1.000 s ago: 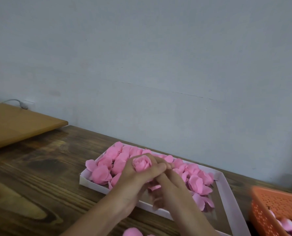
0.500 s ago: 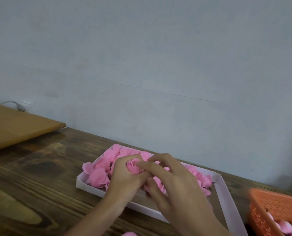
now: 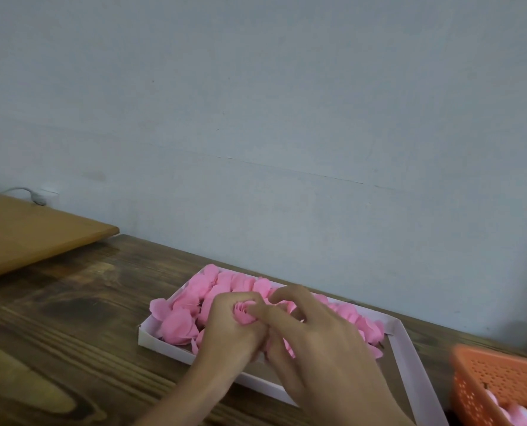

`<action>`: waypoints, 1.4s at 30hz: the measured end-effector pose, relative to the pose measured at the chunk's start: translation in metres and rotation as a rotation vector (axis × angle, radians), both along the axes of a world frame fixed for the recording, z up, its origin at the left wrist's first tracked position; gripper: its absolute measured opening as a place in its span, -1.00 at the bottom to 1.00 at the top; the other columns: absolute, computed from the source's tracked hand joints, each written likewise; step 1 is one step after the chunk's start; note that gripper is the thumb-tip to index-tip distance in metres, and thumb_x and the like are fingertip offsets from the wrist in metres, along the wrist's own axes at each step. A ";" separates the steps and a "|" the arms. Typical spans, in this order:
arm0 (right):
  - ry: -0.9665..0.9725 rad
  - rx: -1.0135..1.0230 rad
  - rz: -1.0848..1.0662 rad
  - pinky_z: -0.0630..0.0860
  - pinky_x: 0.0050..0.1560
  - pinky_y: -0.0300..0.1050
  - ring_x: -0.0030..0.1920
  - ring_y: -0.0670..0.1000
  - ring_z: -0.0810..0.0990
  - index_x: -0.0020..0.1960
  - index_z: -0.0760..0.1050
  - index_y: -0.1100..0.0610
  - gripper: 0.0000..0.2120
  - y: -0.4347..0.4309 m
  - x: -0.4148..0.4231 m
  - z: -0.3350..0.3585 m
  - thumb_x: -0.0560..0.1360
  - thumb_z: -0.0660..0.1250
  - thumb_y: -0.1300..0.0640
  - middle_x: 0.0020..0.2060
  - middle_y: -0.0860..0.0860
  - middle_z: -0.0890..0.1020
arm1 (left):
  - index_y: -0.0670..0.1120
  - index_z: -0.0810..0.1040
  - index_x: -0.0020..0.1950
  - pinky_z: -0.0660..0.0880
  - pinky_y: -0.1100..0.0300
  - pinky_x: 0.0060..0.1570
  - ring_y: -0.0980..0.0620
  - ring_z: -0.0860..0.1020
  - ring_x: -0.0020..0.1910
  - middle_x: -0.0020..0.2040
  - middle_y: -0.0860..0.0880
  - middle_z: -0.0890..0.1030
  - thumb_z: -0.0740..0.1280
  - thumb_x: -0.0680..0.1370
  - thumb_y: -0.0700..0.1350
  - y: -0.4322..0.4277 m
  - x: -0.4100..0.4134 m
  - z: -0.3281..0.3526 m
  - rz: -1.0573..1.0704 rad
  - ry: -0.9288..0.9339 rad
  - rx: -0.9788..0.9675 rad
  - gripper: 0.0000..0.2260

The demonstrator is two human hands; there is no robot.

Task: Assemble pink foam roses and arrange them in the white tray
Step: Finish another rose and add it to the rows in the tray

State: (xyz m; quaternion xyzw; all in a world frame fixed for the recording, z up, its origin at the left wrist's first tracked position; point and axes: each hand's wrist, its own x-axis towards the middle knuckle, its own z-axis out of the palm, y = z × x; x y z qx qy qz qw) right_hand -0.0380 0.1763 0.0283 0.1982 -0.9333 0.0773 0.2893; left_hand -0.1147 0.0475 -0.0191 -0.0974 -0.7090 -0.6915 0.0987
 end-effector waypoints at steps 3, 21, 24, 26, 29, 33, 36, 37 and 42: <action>0.013 0.036 0.006 0.59 -0.37 -0.05 -0.12 -0.10 0.63 0.25 0.57 -0.32 -0.61 0.004 -0.003 -0.001 0.48 0.32 0.02 0.17 -0.15 0.58 | 0.04 0.53 -0.47 0.40 0.35 -0.49 0.20 0.46 -0.54 -0.55 0.08 0.48 0.39 0.60 -0.30 0.009 0.003 0.001 -0.099 0.025 -0.007 -0.54; -0.395 -0.975 0.235 0.63 -0.04 -0.18 -0.10 -0.11 0.72 0.01 0.63 -0.11 -0.83 -0.008 -0.014 -0.024 0.44 0.40 0.07 -0.12 -0.11 0.74 | 0.00 0.59 -0.37 0.64 0.09 0.01 0.00 0.71 0.08 0.07 -0.09 0.71 0.46 0.47 0.31 0.009 0.026 0.014 -0.565 -0.224 0.618 -0.58; -0.673 -1.258 0.325 0.63 -0.10 -0.07 -0.19 0.04 0.69 -0.12 0.68 0.16 -0.87 -0.009 -0.015 -0.014 0.52 0.35 0.19 -0.26 0.11 0.66 | 0.07 0.68 -0.25 0.52 0.22 -0.11 0.11 0.69 -0.05 0.08 -0.01 0.72 0.55 0.42 0.29 0.000 0.024 0.016 -0.707 -0.132 0.499 -0.70; -0.864 -1.496 0.361 0.60 -0.22 -0.09 -0.27 0.11 0.64 -0.02 0.68 0.25 -0.83 -0.010 -0.015 -0.008 0.57 0.31 0.28 -0.26 0.23 0.60 | 0.03 0.66 -0.23 0.53 0.30 -0.29 0.11 0.69 -0.14 0.03 -0.01 0.71 0.63 0.37 0.20 -0.004 0.020 0.016 -0.779 -0.126 0.491 -0.70; -1.022 -1.666 0.357 0.55 -0.35 -0.09 -0.39 0.10 0.58 0.11 0.64 0.25 -0.76 -0.018 -0.012 -0.006 0.58 0.23 0.25 -0.31 0.23 0.58 | -0.12 0.56 -0.24 0.59 0.02 0.06 -0.20 0.65 0.24 0.11 -0.15 0.67 0.65 0.38 0.12 -0.006 0.016 0.013 -0.773 -0.084 0.474 -0.61; -0.911 -1.612 0.270 0.50 -0.42 -0.10 -0.42 0.10 0.56 0.22 0.52 0.30 -0.77 -0.028 -0.016 -0.012 0.65 0.19 0.23 -0.38 0.19 0.57 | -0.15 0.64 -0.09 0.49 0.10 -0.11 -0.22 0.67 0.13 0.19 -0.26 0.70 0.58 0.39 0.29 -0.003 0.016 0.012 -0.636 -0.081 0.374 -0.49; -0.689 -1.381 0.229 0.58 -0.27 -0.08 -0.32 0.04 0.59 0.24 0.51 0.18 -0.82 -0.024 -0.014 -0.017 0.65 0.26 0.25 -0.31 0.11 0.60 | -0.09 0.65 -0.12 0.42 0.30 -0.49 0.00 0.70 -0.25 0.16 -0.21 0.72 0.55 0.37 0.30 0.001 0.015 0.012 -0.556 -0.120 0.413 -0.54; -0.642 -1.299 0.232 0.59 -0.22 -0.09 -0.27 0.02 0.60 0.26 0.50 0.18 -0.80 -0.022 -0.013 -0.018 0.64 0.26 0.30 -0.27 0.12 0.60 | -0.08 0.64 -0.14 0.37 0.32 -0.56 0.05 0.67 -0.33 0.12 -0.17 0.74 0.54 0.36 0.31 0.002 0.015 0.012 -0.530 -0.113 0.417 -0.55; -0.755 -1.436 0.254 0.50 -0.36 -0.06 -0.41 0.11 0.54 0.21 0.50 0.31 -0.83 -0.027 -0.011 -0.015 0.66 0.22 0.33 -0.40 0.15 0.54 | -0.10 0.63 -0.22 0.50 0.24 -0.50 -0.02 0.72 -0.25 0.07 -0.23 0.74 0.60 0.27 0.37 0.001 0.016 0.012 -0.535 -0.070 0.395 -0.46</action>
